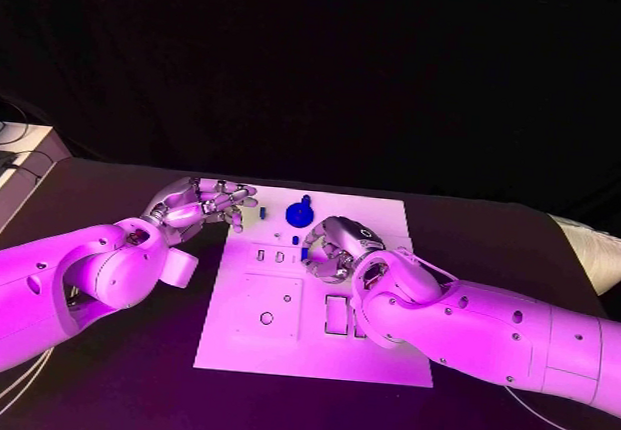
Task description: Assemble the parts on the task board
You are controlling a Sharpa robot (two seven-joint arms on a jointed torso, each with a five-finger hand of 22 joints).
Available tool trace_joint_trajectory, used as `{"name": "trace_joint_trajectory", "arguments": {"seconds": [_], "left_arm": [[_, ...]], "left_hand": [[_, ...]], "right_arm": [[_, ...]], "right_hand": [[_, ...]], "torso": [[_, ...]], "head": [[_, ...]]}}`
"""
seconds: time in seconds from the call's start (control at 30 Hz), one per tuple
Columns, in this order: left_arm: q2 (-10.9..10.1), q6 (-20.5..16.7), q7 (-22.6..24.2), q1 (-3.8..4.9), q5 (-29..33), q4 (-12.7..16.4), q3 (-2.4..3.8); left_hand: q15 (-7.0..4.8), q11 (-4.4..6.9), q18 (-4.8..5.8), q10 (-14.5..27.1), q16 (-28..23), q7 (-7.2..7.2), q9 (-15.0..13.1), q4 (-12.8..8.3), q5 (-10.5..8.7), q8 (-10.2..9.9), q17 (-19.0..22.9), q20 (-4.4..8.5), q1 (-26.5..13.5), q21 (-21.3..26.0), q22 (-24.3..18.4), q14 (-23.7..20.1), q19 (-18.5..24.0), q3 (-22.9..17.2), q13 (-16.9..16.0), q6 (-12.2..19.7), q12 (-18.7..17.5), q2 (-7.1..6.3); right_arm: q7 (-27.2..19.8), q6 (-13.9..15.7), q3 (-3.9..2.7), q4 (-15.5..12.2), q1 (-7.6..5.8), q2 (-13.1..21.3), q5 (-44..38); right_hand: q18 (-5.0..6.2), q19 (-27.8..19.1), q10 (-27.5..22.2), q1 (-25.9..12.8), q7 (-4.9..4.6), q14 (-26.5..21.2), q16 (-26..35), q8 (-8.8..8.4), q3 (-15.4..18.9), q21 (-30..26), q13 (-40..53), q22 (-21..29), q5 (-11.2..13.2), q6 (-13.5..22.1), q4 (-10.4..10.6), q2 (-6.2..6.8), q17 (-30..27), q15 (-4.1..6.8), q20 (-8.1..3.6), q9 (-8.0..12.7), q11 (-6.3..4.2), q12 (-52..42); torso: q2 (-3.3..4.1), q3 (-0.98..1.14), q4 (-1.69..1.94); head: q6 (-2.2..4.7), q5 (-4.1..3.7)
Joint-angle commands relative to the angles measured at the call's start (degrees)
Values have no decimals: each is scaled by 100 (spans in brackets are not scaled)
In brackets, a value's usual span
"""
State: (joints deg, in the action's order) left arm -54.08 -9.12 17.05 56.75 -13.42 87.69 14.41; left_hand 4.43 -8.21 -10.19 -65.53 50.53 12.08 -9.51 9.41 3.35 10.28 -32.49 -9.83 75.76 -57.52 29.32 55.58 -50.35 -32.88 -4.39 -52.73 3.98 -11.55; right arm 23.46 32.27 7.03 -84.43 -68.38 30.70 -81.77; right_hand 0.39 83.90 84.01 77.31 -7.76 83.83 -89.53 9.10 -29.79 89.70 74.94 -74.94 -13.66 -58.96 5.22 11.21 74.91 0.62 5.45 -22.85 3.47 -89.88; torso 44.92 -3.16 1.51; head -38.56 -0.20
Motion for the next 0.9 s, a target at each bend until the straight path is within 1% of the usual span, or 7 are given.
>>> {"name": "trace_joint_trajectory", "arguments": {"seconds": [0.03,0.1,0.17,0.27,0.53,0.7,0.9], "left_arm": [[15,97,15,0,-14,4,5],[18,96,14,0,-14,2,5],[21,98,13,0,-14,-1,5],[24,101,10,-1,-14,-6,5],[28,103,8,-2,-14,-12,5],[30,105,7,-3,-14,-14,5],[29,103,5,-4,-15,-17,5]], "left_hand": [[-9,-1,-44,10,-12,5,0,-11,-24,-20,5,-13,-48,26,-7,45,2,29,3,-9,-22,17],[-9,-1,-44,10,-12,5,0,-11,-24,-20,5,-13,-48,26,-7,45,2,29,3,-9,-22,17],[-9,-2,-43,20,-7,6,0,-11,-25,-23,7,-12,-49,22,-8,52,-5,33,4,-6,-26,18],[-9,-2,-43,20,-7,6,0,-11,-25,-23,7,-12,-49,22,-8,52,-5,33,4,-6,-26,18],[-9,-5,-43,34,-4,7,2,-13,-24,-26,8,-11,-47,20,-9,55,-10,36,7,-1,-32,16],[-9,-5,-43,34,-4,7,2,-13,-24,-26,8,-11,-47,20,-9,55,-10,36,7,-1,-32,16],[-9,-5,-43,34,-4,7,2,-13,-24,-26,8,-11,-47,20,-9,55,-10,36,7,-1,-32,16]], "right_arm": [[97,-116,8,19,19,-10,-117],[96,-111,8,22,20,-16,-119],[90,-97,8,21,21,-21,-120],[83,-87,8,21,22,-28,-121],[68,-105,8,39,23,-49,-121],[53,-123,8,48,25,-59,-119],[25,-81,8,45,27,-47,-118]], "right_hand": [[-39,610,599,-96,-3,584,-8,13,52,30,1506,-1506,19,24,20,38,1369,35,-43,0,-32,-12],[-39,610,599,-138,-5,585,-9,12,76,30,1506,-1506,33,36,31,69,1374,33,-43,0,-31,-12],[-39,610,599,-229,-9,585,-8,10,144,30,1506,-1506,6,59,64,130,1372,29,-40,1,-26,-12],[-39,610,599,-281,-12,584,-7,6,200,30,1506,-1506,20,80,85,170,1367,26,-38,2,-23,-12],[-39,610,599,-325,-18,584,-7,-3,263,30,1506,-1506,66,114,108,202,1367,21,-34,6,-18,-12],[-39,610,599,-338,-28,583,-5,-18,298,30,1506,-1506,96,151,117,217,1362,16,-30,14,-12,-12],[-39,610,564,-346,-69,582,-4,-82,394,30,1471,-1506,130,287,134,255,1359,-13,-9,43,24,25]], "torso": [[0,3,-1],[-1,3,3],[-1,4,4],[-1,4,3],[-2,4,-4],[-2,3,1],[-2,5,-1]], "head": [[2,5],[1,0],[3,1],[2,0],[-5,1],[-10,1],[-20,6]]}}
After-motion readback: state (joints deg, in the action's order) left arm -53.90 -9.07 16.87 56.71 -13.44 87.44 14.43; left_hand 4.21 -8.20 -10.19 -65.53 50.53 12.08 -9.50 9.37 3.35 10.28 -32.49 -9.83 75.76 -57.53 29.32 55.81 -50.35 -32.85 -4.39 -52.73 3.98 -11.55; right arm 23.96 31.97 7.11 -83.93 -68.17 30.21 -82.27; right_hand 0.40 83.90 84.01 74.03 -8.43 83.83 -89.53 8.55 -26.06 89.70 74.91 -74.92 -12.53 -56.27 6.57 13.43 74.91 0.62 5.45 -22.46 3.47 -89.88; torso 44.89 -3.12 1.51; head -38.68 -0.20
